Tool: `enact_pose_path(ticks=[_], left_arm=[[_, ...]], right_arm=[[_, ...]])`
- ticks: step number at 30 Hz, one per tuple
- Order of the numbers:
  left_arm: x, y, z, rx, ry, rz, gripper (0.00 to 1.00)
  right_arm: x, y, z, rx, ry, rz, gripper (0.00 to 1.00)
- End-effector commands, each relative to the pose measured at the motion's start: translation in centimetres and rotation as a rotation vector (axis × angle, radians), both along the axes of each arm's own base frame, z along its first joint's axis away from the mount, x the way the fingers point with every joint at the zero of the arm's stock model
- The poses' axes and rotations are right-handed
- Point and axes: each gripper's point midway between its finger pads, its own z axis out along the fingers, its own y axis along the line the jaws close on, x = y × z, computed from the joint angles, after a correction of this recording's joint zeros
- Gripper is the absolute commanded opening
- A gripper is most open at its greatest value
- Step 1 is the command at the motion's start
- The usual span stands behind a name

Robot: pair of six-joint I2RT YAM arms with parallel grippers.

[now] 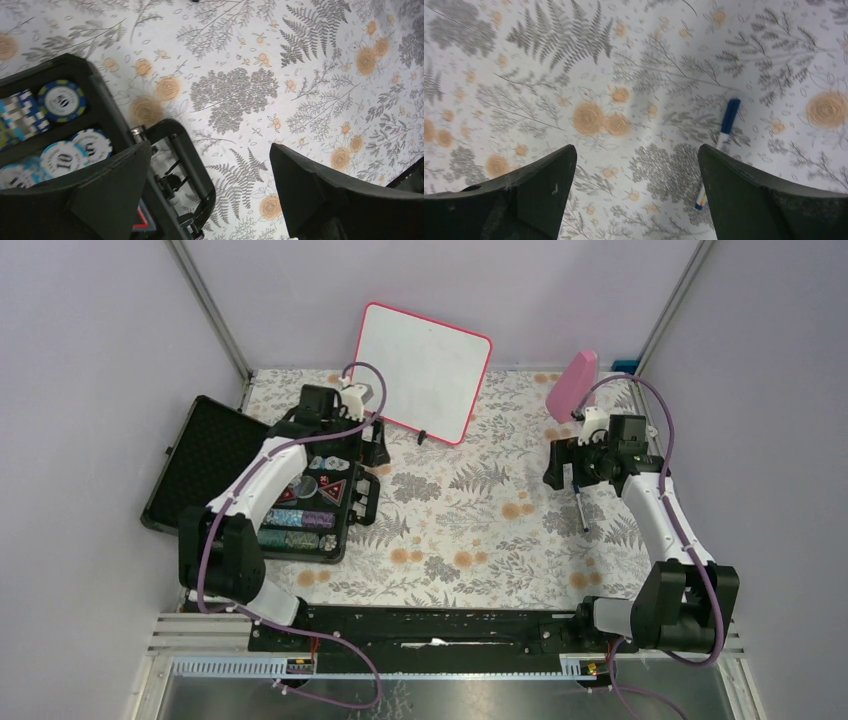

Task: Write a sentence on the whiteboard
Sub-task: Open the whiteboard marker at the center of the board.

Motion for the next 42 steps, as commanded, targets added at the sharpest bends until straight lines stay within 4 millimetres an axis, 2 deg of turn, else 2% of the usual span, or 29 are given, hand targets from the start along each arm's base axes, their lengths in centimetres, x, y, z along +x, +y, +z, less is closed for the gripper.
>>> enact_pose_path(ticks=[1,5,9,17,20,30,31,34,37,39,42], left_arm=[[1.7,-2.2,2.2,0.010,-0.094,-0.044,0.99],[1.6,-3.4,1.8,0.018,-0.096,-0.061,0.99],[1.8,-3.7,1.0,0.039,-0.086,-0.059,0.99],[1.9,-4.2,0.7,0.026,-0.070,-0.066,0.99],[1.8,-4.2,0.8,0.022,-0.073,-0.066,0.99],[1.6,-4.5,1.1,0.007,-0.079,-0.076,0.99],[1.5,-4.5,1.2,0.006,-0.080,-0.076,0.99],[1.3,-4.6,1.1,0.002,-0.077,-0.082,0.99],[1.1,-4.8,1.3,-0.010,-0.078,-0.095,0.99],[0.9,-5.0,1.7,-0.020,-0.086,-0.109,0.99],[0.2,-5.6,2.5,-0.048,-0.087,-0.160,0.99]], right_arm=[[-1.3,-3.1,-1.6,-0.166,0.090,-0.025,0.94],[-2.1,-5.8,-4.0,-0.267,0.163,-0.072,0.81],[-2.7,-7.2,-6.7,-0.329,0.241,-0.080,0.69],[-2.6,-7.8,-10.1,-0.360,0.302,-0.067,0.62],[-2.8,-7.8,-11.3,-0.359,0.331,-0.063,0.56],[-3.0,-8.4,-14.2,-0.382,0.389,-0.070,0.47],[-2.9,-8.4,-14.3,-0.383,0.392,-0.068,0.45],[-3.0,-8.3,-14.5,-0.382,0.404,-0.061,0.23],[-3.0,-8.0,-13.9,-0.365,0.402,-0.043,0.12],[-2.7,-7.1,-12.7,-0.323,0.377,-0.019,0.00],[-1.9,-4.6,-9.2,-0.222,0.305,0.047,0.00]])
